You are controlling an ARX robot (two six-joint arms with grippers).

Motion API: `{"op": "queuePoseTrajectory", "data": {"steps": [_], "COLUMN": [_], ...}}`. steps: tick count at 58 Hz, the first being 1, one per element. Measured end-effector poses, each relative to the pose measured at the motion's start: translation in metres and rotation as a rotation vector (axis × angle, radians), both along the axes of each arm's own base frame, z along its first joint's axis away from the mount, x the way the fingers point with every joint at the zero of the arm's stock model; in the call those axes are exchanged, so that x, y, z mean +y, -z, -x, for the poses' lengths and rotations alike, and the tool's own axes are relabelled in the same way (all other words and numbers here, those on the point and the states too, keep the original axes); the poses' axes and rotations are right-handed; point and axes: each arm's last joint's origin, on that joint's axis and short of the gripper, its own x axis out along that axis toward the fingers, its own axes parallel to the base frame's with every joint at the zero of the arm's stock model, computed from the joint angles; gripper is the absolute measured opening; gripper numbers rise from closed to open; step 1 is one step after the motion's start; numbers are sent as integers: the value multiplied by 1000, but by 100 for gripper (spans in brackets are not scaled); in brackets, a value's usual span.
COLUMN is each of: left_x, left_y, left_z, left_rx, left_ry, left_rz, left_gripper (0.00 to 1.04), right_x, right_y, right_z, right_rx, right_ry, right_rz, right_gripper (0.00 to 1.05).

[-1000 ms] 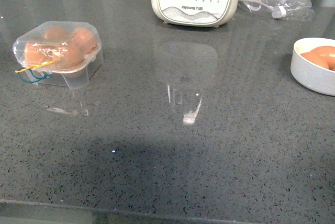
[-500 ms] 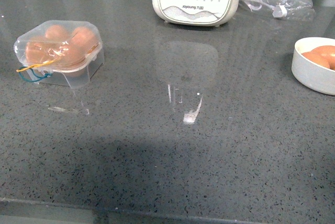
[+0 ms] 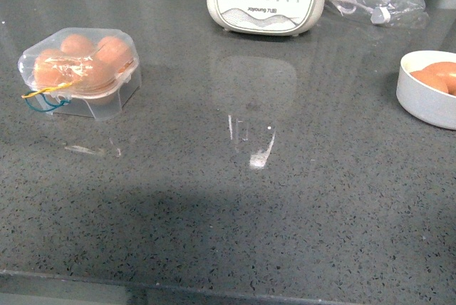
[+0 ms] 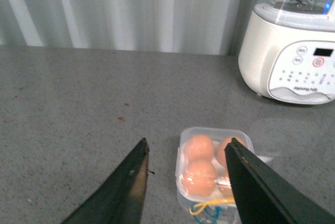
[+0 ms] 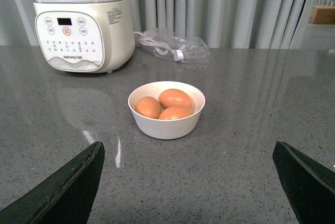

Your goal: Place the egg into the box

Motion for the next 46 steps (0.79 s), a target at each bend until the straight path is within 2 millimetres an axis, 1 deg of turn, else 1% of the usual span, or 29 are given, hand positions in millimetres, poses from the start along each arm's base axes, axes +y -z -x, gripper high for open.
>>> {"op": "queuePoseTrajectory", "data": {"steps": [6,12,30,46], "left_x": [0,0,0,0], "left_y": [18,26,49,61], "left_z": [15,24,48,64], "left_rx": [6,5,1,3], "left_ry": [1,0,-2,-1], "left_rz": [6,11,17,17], "left_gripper": [20,4,4,4], "right_x": [0,0,0,0], "right_y": [0,0,0,0], "right_z": [0,0,0,0], "right_rx": [0,0,0,0], "right_ry": [0,0,0,0], "right_rz": [0,0,0,0], "right_gripper": [97,97,97,97]}}
